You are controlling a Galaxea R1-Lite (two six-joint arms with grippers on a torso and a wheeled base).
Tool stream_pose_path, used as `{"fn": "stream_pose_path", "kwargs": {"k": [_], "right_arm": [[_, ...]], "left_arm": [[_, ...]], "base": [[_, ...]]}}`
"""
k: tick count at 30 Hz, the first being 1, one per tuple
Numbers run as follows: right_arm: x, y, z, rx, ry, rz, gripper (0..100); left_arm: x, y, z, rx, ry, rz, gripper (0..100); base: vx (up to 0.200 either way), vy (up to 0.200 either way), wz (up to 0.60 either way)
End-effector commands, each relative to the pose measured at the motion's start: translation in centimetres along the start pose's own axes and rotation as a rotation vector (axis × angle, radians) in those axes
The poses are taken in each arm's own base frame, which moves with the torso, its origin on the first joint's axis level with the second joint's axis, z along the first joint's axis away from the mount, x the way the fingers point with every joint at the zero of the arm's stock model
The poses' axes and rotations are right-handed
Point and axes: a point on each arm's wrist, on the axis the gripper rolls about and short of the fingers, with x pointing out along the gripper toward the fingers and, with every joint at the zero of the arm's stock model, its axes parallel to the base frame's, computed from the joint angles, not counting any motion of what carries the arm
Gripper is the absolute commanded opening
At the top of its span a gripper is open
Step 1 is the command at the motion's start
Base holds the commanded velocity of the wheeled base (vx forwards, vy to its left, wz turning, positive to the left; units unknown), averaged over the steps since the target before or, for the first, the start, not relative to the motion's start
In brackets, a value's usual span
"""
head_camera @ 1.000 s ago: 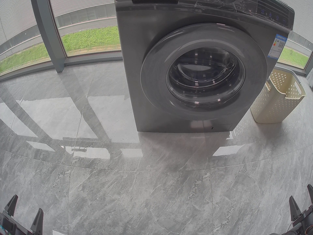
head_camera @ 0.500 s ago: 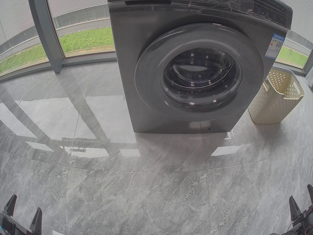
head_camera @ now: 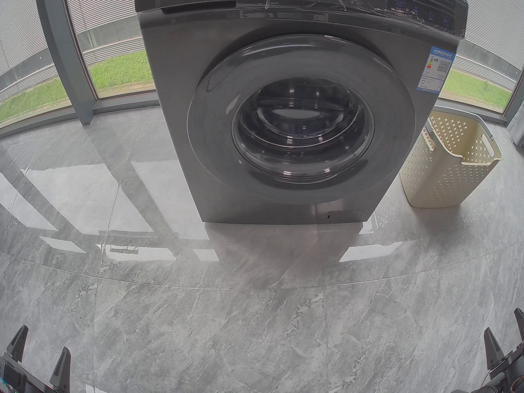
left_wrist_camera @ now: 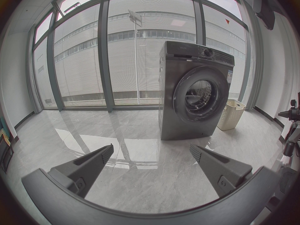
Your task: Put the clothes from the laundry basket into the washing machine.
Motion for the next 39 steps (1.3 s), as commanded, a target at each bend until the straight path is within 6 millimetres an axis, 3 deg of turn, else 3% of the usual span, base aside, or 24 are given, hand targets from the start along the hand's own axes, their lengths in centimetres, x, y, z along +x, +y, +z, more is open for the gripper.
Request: {"fn": "stream_pose_path", "kwargs": {"k": [1, 12, 22, 26, 27, 29, 31, 36, 39], "right_arm": [[0.0, 0.0, -0.5, 0.001, 0.001, 0.0, 100], [0.0, 0.0, -0.5, 0.004, 0.001, -0.001, 100], [0.0, 0.1, -0.3, -0.05, -0.01, 0.047, 100], [-1.4, 0.4, 6.9, -0.01, -0.202, 0.161, 100], [-0.8, 0.5, 8.4, 0.009, -0.171, 0.173, 100], [0.6, 0.5, 9.2, 0.027, -0.101, 0.191, 100], [2.3, 0.5, 9.2, 0.039, -0.007, 0.227, 100], [9.3, 0.9, 9.2, 0.089, 0.249, 0.304, 100], [11.5, 1.3, 8.9, 0.104, 0.3, 0.342, 100]], "left_arm": [[0.0, 0.0, -0.5, 0.004, 0.006, -0.003, 100], [0.0, 0.0, -0.5, 0.003, 0.006, -0.003, 100], [0.0, 0.0, -0.5, 0.003, 0.006, -0.013, 100], [0.0, 0.0, -0.5, 0.004, 0.006, -0.012, 100], [0.0, 0.0, -0.5, 0.004, 0.006, -0.013, 100], [0.0, 0.0, -0.5, 0.004, 0.006, -0.013, 100], [0.0, 0.0, -0.5, 0.004, 0.006, -0.012, 100], [0.0, 0.0, -0.5, 0.003, 0.006, -0.013, 100], [0.0, 0.0, -0.5, 0.004, 0.006, -0.013, 100]], "base": [[0.0, 0.0, 0.0], [0.0, -0.164, 0.0], [0.02, 0.0, 0.0], [0.2, 0.0, 0.0], [0.2, 0.0, 0.0], [0.2, 0.0, 0.0], [0.2, 0.0, 0.0], [0.2, 0.0, 0.0], [0.2, 0.0, 0.0]]}}
